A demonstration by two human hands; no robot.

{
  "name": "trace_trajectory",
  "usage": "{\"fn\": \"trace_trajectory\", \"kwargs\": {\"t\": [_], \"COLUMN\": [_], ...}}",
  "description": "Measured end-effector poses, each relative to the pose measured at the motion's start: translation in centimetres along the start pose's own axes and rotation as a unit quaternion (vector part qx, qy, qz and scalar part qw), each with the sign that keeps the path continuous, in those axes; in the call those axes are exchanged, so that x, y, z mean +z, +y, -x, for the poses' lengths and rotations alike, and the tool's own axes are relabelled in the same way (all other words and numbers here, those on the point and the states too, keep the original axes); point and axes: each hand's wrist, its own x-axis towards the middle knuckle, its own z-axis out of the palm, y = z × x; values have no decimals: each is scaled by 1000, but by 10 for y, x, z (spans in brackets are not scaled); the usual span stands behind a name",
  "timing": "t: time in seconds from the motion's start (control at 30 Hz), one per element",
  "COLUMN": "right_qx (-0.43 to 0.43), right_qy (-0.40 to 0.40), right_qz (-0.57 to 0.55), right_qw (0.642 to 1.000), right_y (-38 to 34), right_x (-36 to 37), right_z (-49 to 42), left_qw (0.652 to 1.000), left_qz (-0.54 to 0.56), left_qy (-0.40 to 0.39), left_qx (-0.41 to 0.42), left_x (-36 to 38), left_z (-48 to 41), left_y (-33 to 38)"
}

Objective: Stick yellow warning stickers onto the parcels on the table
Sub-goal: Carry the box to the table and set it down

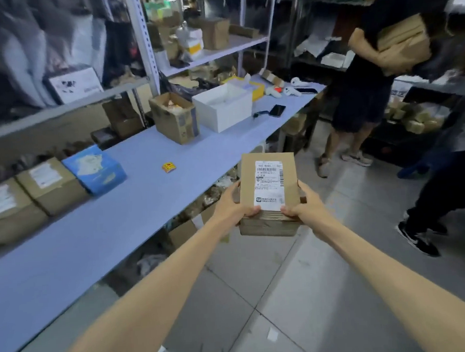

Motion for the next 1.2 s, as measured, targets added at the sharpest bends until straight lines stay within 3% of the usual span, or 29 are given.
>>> {"fn": "trace_trajectory", "kwargs": {"t": [0.27, 0.47, 0.83, 1.2], "right_qx": [-40, -77, -59, -31], "right_qy": [-186, -284, -351, -399], "right_qz": [23, 71, 87, 120], "right_qw": [981, 953, 931, 908], "right_y": [-29, -49, -82, -67], "right_x": [85, 164, 274, 361], "right_z": [-104, -157, -215, -284], "left_qw": [982, 955, 929, 903], "left_qz": [72, 117, 168, 209], "left_qy": [173, 267, 322, 349], "left_qx": [-33, -53, -76, -138], "left_x": [-84, -147, -241, -301], "left_z": [-11, -13, -49, -95], "left_y": [-4, -25, -57, -91]}}
